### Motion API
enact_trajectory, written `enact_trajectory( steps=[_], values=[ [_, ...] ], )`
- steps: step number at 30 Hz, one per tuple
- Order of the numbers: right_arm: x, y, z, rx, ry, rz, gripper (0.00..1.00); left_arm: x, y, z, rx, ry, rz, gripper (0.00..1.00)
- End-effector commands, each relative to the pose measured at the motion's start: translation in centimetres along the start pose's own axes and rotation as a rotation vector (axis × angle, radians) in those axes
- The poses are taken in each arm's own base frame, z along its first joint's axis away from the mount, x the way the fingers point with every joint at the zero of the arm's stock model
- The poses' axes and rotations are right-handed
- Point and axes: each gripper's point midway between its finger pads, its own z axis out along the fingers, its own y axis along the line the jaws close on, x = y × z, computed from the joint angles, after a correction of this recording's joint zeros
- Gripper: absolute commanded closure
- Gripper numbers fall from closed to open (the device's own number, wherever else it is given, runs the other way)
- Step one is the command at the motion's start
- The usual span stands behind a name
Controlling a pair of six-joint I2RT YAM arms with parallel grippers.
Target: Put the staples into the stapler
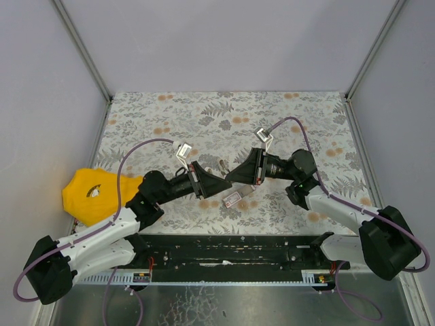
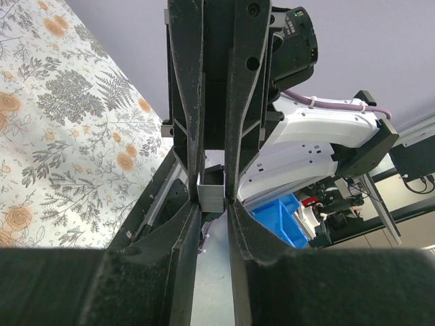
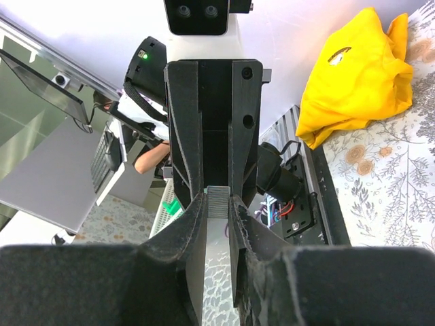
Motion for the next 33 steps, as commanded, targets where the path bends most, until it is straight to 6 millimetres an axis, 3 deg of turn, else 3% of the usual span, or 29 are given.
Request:
enact_trajectory(
  steps=[1,10,16,19,20,25,33],
  values=[
    [0.3,0.7,0.0,-0.012,0.025,-0.064,0.76,-1.4,-1.9,0.1,0.064,-0.06,0.02,0.8],
    [-0.1,-0.8,-0.4,0.08,-0.025,-0.127,0.51,1.1,2.3,-0.8,-0.102,0.011,-0.026,0.82],
    [-0.7,-1.0,-0.6,0.109,-0.078,-0.142,0.43,2.6,4.6,-1.6,-0.202,0.054,-0.054,0.82],
    [-0.9,-1.7,-0.9,0.15,-0.095,-0.153,0.42,3.3,8.0,-2.6,-0.383,0.086,-0.052,0.82],
    [-0.7,-2.4,-1.1,0.185,-0.085,-0.149,0.41,4.2,9.8,-3.6,-0.491,0.121,-0.063,0.82],
    [0.7,-5.4,-2.3,0.35,0.004,-0.189,0.41,6.0,15.0,-6.8,-0.791,0.227,-0.036,0.79],
    [1.8,-7.4,-4.6,0.513,0.076,-0.262,0.41,8.6,19.6,-8.4,-1.023,0.391,-0.022,0.79]
  ],
)
